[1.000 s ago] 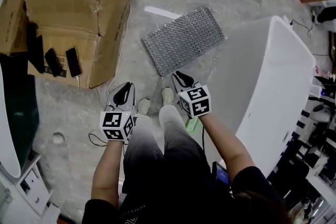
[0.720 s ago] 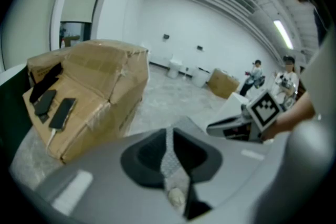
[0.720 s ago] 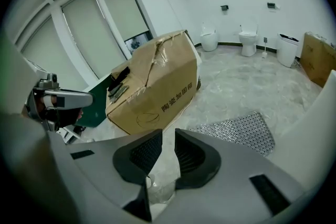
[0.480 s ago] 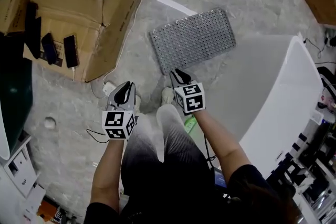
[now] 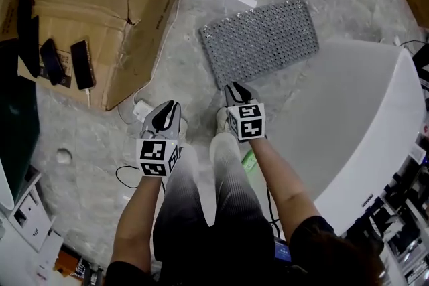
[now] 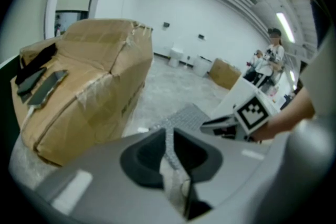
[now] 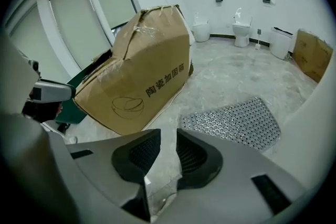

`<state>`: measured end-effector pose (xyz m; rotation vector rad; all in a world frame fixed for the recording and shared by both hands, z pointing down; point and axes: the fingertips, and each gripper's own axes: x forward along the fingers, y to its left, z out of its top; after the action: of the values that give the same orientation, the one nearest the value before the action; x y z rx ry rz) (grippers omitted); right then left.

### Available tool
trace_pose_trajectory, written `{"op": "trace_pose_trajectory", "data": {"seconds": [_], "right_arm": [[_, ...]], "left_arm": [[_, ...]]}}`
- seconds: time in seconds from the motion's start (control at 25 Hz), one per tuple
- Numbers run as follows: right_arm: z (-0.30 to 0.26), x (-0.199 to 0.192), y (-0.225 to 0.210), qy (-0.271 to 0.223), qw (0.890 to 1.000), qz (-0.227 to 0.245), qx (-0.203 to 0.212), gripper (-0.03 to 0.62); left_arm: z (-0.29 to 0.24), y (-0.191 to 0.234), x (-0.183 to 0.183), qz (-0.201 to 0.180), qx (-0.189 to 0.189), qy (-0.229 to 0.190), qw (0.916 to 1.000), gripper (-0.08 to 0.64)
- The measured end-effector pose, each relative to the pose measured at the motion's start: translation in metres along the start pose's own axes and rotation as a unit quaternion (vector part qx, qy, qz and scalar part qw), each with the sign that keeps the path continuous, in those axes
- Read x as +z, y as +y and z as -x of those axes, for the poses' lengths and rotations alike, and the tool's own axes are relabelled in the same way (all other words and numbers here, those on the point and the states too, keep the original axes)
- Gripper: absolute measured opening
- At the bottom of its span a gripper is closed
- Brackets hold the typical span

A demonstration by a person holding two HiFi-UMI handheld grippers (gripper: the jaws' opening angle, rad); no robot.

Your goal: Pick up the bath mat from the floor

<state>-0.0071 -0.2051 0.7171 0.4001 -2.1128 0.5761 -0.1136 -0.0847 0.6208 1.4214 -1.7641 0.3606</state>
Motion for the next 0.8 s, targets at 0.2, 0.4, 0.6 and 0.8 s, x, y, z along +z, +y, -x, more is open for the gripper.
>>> {"op": "trace_pose_trajectory", "data": {"seconds": [0.2, 0.4, 0.6, 0.8], "right_arm": [[-0.044, -0.025, -0.003, 0.008, 1.0, -0.005, -0.014, 0.089], [-0.088, -0.052, -0.014, 0.015, 0.999, -0.002, -0.03, 0.091], [-0.128, -0.079, -0.026, 0.022, 0.999, 0.006, -0.04, 0.091], [-0.166, -0.104, -0.035, 0.026, 0.999, 0.024, -0.04, 0.091]], "left_arm": [[-0.028, 0.022, -0.033, -0.01, -0.002, 0.017, 0.9998, 0.049], [-0.057, 0.041, -0.069, -0.011, 0.004, 0.026, 0.9996, 0.049], [-0.09, 0.055, -0.104, -0.008, 0.012, 0.03, 0.9995, 0.05], [-0.122, 0.067, -0.134, -0.004, 0.02, 0.028, 0.9994, 0.049]]}}
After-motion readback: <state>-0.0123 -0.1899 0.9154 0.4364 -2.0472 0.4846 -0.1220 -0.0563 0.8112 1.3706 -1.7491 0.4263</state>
